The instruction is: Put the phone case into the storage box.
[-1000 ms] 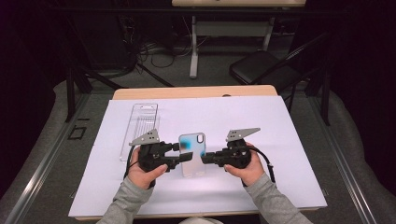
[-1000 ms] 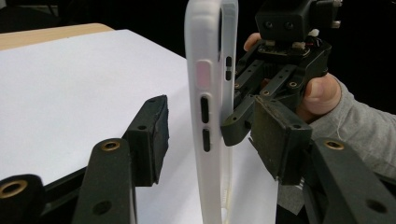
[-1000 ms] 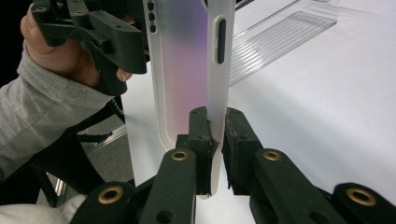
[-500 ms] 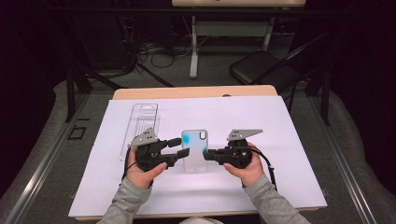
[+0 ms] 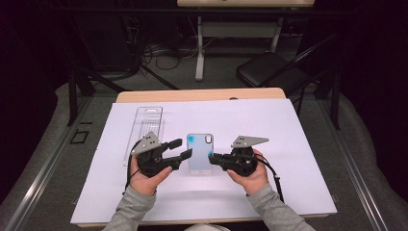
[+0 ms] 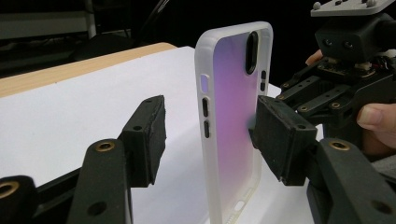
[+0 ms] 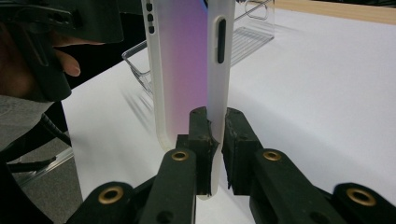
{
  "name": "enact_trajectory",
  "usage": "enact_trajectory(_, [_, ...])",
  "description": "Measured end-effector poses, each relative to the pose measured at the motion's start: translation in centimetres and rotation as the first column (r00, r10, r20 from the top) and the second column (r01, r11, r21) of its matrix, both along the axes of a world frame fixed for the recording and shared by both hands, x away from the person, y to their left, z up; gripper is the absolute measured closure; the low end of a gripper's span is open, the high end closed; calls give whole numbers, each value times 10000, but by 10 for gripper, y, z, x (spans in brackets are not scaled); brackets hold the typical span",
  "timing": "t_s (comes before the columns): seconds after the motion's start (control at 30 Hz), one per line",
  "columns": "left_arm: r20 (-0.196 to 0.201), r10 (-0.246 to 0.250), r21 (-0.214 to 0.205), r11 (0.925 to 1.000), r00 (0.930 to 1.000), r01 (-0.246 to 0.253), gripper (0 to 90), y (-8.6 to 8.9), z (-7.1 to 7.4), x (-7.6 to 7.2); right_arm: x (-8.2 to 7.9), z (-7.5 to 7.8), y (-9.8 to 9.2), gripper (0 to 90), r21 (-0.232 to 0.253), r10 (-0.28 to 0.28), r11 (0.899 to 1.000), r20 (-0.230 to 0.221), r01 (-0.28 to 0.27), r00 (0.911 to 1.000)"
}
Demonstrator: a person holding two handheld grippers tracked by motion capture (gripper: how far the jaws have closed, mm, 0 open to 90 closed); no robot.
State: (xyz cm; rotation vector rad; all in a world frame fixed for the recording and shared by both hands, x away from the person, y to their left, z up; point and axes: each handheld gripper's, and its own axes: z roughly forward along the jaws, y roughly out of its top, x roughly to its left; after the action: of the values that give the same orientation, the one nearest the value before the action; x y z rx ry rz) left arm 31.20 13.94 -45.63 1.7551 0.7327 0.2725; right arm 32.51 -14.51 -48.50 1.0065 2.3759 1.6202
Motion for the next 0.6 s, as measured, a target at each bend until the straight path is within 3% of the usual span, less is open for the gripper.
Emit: enact_trajectory(0.6, [109, 286, -252, 9993, 9995, -283, 514, 3, 3, -3, -4, -2, 5, 832, -178, -106, 9998, 182, 109, 9998])
